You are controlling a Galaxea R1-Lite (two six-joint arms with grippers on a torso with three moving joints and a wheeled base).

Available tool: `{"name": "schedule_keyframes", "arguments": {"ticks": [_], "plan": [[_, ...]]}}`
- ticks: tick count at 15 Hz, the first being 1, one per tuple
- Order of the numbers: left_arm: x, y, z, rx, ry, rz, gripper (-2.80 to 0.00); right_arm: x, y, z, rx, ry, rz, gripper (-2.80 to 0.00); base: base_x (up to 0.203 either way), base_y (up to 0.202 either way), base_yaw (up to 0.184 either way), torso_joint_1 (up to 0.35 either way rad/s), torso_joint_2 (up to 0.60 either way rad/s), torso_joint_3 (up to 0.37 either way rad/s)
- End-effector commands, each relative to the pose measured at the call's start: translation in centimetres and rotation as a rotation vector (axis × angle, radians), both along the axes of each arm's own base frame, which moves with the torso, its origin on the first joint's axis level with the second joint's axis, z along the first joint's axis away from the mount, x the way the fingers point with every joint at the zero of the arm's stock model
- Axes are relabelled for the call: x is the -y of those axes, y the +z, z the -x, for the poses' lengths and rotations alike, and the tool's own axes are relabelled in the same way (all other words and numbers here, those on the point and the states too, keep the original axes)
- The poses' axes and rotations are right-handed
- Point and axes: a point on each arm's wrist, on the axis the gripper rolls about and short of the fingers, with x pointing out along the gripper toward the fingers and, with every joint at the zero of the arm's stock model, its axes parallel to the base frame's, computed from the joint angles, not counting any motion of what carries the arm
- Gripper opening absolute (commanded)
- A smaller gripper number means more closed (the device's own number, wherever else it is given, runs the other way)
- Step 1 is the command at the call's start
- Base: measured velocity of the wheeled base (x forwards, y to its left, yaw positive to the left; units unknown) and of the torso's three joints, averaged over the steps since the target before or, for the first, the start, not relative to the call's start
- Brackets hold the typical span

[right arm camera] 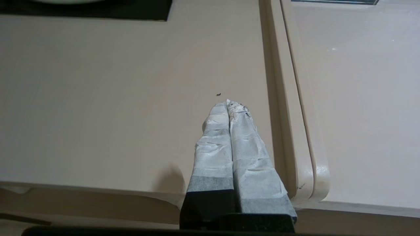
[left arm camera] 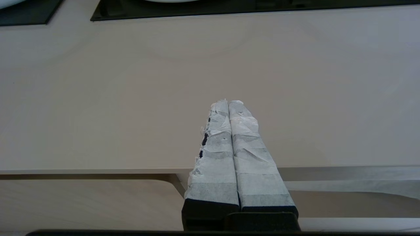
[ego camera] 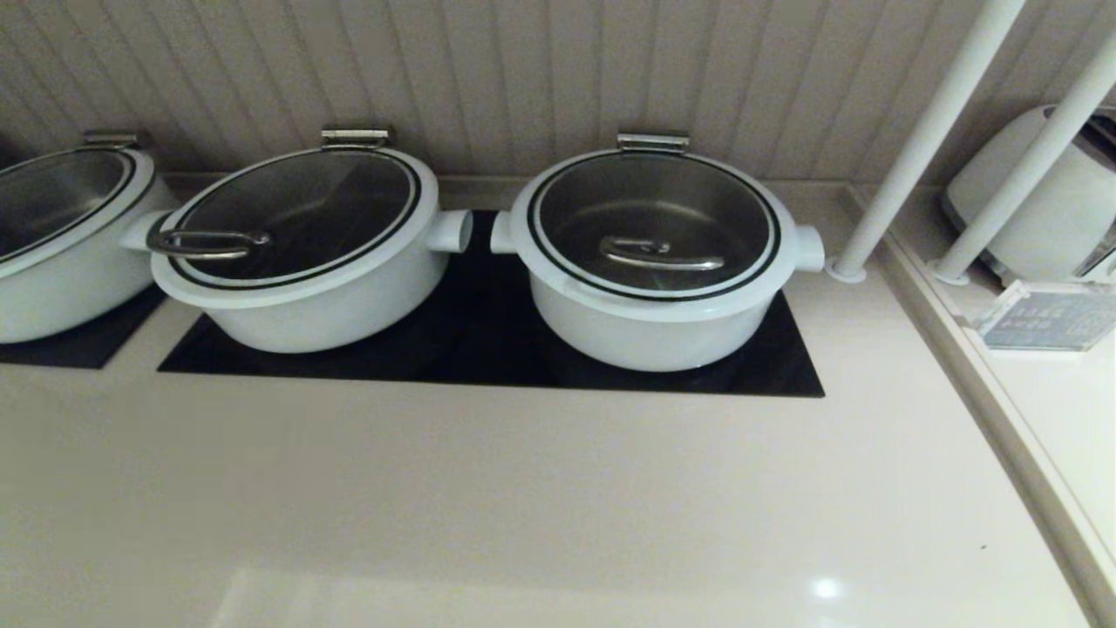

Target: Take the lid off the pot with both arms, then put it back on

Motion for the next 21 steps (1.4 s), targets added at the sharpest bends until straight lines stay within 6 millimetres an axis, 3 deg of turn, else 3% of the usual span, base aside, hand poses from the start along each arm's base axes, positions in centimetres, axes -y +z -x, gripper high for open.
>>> {"name": "schedule_keyframes", "arguments": {"ticks": [1,21], "plan": [[0.0,0.0,0.0,0.001,0.0,0.0,-2.8,0.01,0.0,0.03,0.005,-0.002,-0.001,-2.8,0.0,0.0,0.0,0.0,0.0,0.0],[0.0,0.0,0.0,0.001,0.0,0.0,-2.8,-0.02,-0.05,0.03,0.0,0.009,0.062,-2.8,0.0,0.0,0.0,0.0,0.0,0.0]]}}
